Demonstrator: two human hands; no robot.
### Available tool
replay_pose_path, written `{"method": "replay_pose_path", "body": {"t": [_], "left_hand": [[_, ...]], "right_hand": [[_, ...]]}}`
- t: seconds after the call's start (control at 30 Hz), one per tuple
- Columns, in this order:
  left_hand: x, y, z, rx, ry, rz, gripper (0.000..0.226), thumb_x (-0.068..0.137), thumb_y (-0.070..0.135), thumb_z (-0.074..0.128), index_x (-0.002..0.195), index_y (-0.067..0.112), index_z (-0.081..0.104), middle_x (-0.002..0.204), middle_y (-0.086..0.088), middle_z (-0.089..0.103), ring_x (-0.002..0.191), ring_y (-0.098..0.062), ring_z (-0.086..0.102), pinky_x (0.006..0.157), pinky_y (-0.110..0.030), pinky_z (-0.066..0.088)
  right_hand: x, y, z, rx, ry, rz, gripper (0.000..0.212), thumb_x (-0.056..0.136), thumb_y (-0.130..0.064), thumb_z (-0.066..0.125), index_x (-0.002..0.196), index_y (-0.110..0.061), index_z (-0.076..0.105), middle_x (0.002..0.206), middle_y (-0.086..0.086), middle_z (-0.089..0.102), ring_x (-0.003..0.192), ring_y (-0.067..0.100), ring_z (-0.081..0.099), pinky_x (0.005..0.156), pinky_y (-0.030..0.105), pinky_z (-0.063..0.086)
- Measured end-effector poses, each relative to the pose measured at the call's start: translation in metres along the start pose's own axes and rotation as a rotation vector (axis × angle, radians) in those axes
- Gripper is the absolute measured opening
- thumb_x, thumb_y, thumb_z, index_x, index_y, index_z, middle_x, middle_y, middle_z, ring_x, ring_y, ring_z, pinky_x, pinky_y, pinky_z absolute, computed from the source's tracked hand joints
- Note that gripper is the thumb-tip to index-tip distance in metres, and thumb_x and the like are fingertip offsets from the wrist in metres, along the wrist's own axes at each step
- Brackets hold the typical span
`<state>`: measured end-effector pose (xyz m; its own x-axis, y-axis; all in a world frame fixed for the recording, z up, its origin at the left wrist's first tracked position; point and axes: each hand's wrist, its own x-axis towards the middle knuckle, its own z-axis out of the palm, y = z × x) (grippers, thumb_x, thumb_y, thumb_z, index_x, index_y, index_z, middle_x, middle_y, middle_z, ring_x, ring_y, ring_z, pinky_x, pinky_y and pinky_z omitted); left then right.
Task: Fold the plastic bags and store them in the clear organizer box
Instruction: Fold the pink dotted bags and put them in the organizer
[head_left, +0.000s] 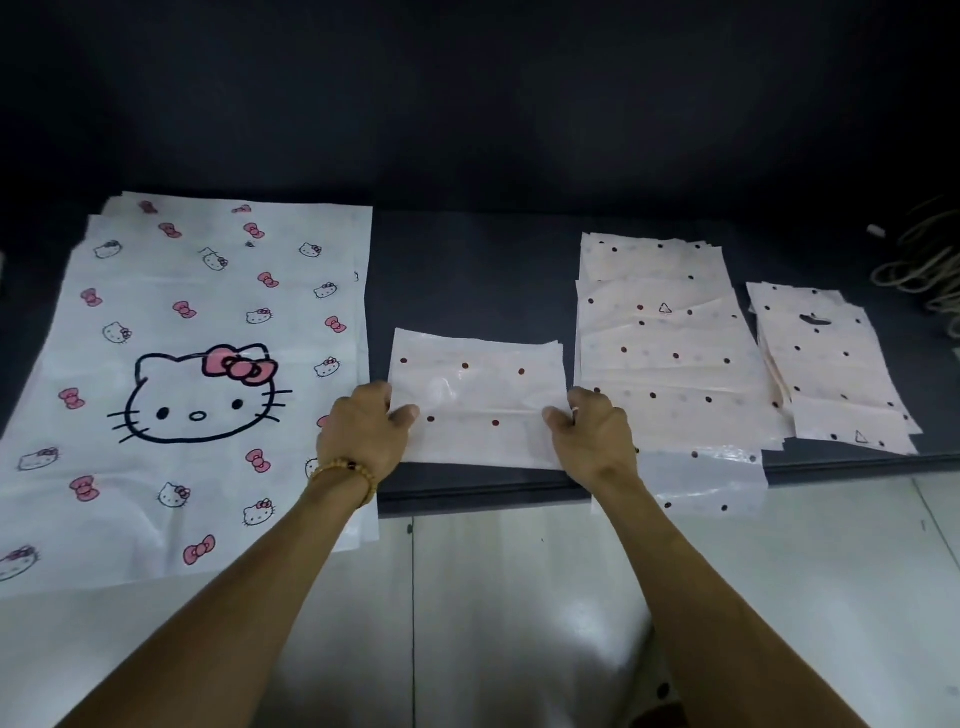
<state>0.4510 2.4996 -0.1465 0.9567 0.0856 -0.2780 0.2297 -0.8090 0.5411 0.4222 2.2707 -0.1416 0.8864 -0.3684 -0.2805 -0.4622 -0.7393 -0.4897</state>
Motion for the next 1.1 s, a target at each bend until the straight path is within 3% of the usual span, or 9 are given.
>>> {"method": "replay_pose_path", "body": {"t": [0.13,0.27,0.37,0.47,0.6,0.7,0.93,1.0,1.1], "left_hand": [[0.004,0.003,0.0,0.106,0.011,-0.01,0.027,0.093,0.037,0.053,0.086,0.012,0.046,0.087,-0.012,0.06,0.085,-0.031,0.059,0.076,-0.041,0.052],[0.001,0.011,-0.002,0.17,0.142,-0.005,0.03,0.089,0.033,0.06,0.102,0.009,0.048,0.099,-0.016,0.062,0.089,-0.037,0.06,0.068,-0.04,0.048],[-0.009,0.012,0.0,0.252,0.28,0.317,0.04,0.082,0.024,0.065,0.117,0.007,0.055,0.116,-0.016,0.055,0.105,-0.037,0.053,0.073,-0.043,0.05],[-0.021,0.0,0.015,0.366,0.09,0.688,0.04,0.092,0.025,0.052,0.129,0.012,0.054,0.137,-0.011,0.05,0.13,-0.033,0.041,0.103,-0.045,0.04],[-0.02,-0.013,0.026,0.461,-0.039,0.651,0.054,0.1,0.04,0.024,0.148,0.018,0.028,0.156,-0.003,0.021,0.146,-0.025,0.01,0.119,-0.044,0.009],[-0.016,-0.01,0.029,0.494,-0.035,0.615,0.057,0.099,0.045,0.016,0.15,0.019,0.021,0.158,-0.001,0.015,0.146,-0.025,0.005,0.118,-0.048,0.005],[-0.014,-0.011,0.037,0.612,-0.032,0.567,0.061,0.096,0.048,0.004,0.151,0.022,-0.004,0.159,-0.001,-0.006,0.145,-0.025,-0.012,0.117,-0.048,-0.004],[-0.016,-0.009,0.037,0.607,-0.018,0.559,0.064,0.094,0.049,0.002,0.151,0.02,0.0,0.159,-0.003,-0.002,0.146,-0.026,-0.009,0.117,-0.049,-0.002],[-0.019,-0.007,0.038,0.577,0.004,0.547,0.065,0.093,0.047,0.002,0.151,0.018,0.008,0.159,-0.004,0.005,0.146,-0.027,-0.003,0.118,-0.049,-0.001]], "right_hand": [[0.008,-0.003,0.004,-0.046,-0.018,0.068,0.029,0.093,-0.037,0.056,0.081,-0.011,0.047,0.08,0.005,0.053,0.078,0.024,0.053,0.065,0.03,0.042],[0.011,-0.004,0.006,-0.058,-0.018,0.124,0.035,0.092,-0.04,0.057,0.08,-0.009,0.047,0.077,0.006,0.051,0.075,0.023,0.05,0.062,0.027,0.037],[0.012,-0.005,0.006,-0.044,-0.027,0.137,0.035,0.092,-0.04,0.057,0.081,-0.008,0.047,0.077,0.005,0.05,0.075,0.022,0.05,0.063,0.028,0.037],[0.013,-0.005,0.006,-0.048,-0.034,0.145,0.034,0.092,-0.04,0.057,0.082,-0.009,0.047,0.076,0.004,0.05,0.075,0.022,0.05,0.063,0.028,0.037],[0.014,-0.004,0.008,-0.051,-0.042,0.14,0.033,0.094,-0.039,0.055,0.088,-0.007,0.053,0.082,0.007,0.055,0.08,0.025,0.056,0.066,0.031,0.042],[0.015,-0.003,0.009,-0.057,-0.046,0.146,0.034,0.095,-0.039,0.052,0.096,-0.005,0.055,0.088,0.01,0.059,0.087,0.028,0.059,0.072,0.034,0.047],[0.011,-0.008,0.005,-0.085,0.011,0.173,0.034,0.091,-0.043,0.058,0.099,-0.01,0.053,0.095,0.009,0.063,0.083,0.026,0.055,0.066,0.03,0.039],[-0.004,-0.014,0.008,-0.168,0.233,0.06,0.038,0.086,-0.036,0.066,0.11,-0.012,0.051,0.101,0.01,0.063,0.091,0.032,0.058,0.068,0.034,0.042],[-0.028,-0.031,0.032,-0.291,0.382,-0.443,0.046,0.082,-0.024,0.07,0.122,-0.007,0.055,0.119,0.014,0.059,0.11,0.033,0.055,0.091,0.044,0.047]]}}
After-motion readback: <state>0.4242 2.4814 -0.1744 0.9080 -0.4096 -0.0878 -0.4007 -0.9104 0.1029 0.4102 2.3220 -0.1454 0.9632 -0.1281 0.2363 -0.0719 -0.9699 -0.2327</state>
